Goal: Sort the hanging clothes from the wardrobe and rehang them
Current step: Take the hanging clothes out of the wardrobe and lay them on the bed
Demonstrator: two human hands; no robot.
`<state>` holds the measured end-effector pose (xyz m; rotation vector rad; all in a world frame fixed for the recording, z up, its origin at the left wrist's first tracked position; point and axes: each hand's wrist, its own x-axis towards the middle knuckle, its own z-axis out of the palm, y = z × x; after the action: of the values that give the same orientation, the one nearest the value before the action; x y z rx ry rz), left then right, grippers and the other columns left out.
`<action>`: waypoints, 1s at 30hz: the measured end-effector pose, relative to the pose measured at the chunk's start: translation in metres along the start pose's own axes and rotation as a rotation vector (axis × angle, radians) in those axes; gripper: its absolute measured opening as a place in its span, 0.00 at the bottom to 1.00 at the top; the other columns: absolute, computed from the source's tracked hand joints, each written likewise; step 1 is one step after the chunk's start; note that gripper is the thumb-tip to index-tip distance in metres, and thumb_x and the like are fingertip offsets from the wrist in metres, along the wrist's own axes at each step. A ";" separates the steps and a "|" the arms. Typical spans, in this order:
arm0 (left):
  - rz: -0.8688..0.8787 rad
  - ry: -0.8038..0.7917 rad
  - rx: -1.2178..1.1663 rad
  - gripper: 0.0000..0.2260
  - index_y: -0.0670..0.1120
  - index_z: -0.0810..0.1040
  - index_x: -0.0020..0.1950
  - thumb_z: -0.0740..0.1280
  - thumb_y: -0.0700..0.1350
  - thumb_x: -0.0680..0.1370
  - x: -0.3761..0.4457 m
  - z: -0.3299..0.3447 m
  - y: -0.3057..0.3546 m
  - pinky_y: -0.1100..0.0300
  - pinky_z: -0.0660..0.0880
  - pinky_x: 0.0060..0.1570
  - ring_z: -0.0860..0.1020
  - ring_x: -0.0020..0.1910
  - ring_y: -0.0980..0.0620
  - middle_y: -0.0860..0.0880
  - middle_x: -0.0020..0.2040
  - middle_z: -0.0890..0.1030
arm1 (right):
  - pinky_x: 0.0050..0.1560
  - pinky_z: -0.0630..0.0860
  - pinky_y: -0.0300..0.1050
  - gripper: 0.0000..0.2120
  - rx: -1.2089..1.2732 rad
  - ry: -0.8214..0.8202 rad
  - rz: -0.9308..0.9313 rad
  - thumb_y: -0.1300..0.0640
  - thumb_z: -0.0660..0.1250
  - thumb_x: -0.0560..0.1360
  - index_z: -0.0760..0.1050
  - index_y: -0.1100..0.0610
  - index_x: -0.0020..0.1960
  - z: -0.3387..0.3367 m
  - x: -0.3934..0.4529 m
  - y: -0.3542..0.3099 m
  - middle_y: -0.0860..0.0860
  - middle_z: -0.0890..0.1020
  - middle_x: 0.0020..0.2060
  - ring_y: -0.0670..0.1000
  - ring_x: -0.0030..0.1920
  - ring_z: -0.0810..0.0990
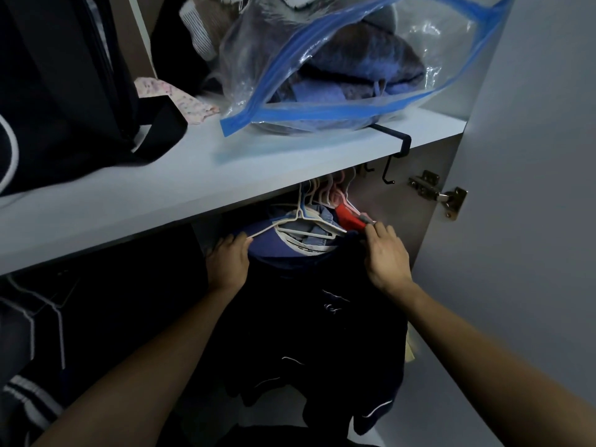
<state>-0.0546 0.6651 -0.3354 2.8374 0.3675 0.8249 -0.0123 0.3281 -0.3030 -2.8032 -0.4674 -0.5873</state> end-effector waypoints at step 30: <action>0.099 0.070 0.045 0.17 0.45 0.73 0.43 0.55 0.51 0.87 -0.126 -0.154 0.074 0.47 0.71 0.37 0.75 0.36 0.42 0.45 0.38 0.76 | 0.42 0.78 0.53 0.19 0.332 -0.063 -0.110 0.36 0.60 0.82 0.75 0.53 0.52 -0.136 -0.098 0.036 0.51 0.85 0.43 0.60 0.46 0.83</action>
<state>-0.2280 0.5729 -0.2540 2.8943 0.2594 0.9485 -0.1320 0.2293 -0.2299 -2.4965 -0.6681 -0.4008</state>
